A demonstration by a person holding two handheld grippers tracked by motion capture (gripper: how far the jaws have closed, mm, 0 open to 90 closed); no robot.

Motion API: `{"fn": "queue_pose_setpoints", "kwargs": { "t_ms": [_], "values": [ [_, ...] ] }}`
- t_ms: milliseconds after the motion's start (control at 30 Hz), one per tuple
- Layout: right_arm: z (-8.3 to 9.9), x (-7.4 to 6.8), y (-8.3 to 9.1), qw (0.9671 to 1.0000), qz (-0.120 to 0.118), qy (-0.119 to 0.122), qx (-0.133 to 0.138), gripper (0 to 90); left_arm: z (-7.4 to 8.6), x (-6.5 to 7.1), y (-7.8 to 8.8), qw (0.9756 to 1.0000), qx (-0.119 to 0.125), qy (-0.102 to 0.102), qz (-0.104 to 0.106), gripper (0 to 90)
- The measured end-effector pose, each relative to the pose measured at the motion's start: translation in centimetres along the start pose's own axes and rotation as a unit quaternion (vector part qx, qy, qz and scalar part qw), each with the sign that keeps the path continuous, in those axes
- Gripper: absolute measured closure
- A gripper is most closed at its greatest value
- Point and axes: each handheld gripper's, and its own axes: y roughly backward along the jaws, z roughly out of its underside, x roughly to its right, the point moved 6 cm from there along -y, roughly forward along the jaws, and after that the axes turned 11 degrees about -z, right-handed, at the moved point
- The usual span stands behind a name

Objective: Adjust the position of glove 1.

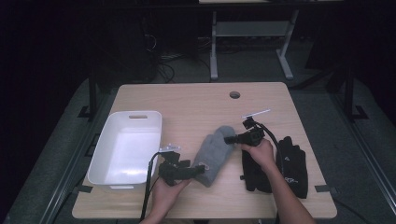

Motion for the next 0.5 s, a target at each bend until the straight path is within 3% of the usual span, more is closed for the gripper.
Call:
{"fn": "queue_pose_setpoints", "kwargs": {
  "t_ms": [200, 367, 500],
  "values": [
    [0.0, -0.1, 0.0, 1.0000, 0.002, 0.002, -0.001, 73.0, 0.4, -0.3, -0.4, 0.9991, -0.015, 0.032, 0.023, 23.7],
    [0.1, -0.1, 0.0, 1.0000, 0.004, 0.007, 0.002, 73.0, 0.8, -0.3, -1.0, 0.9969, -0.039, 0.045, 0.052, 24.2],
    [0.1, -0.2, 0.0, 1.0000, 0.005, 0.006, 0.002, 73.0, 0.8, -0.4, -1.1, 0.9948, -0.048, 0.055, 0.072, 31.9]
  ]
}}
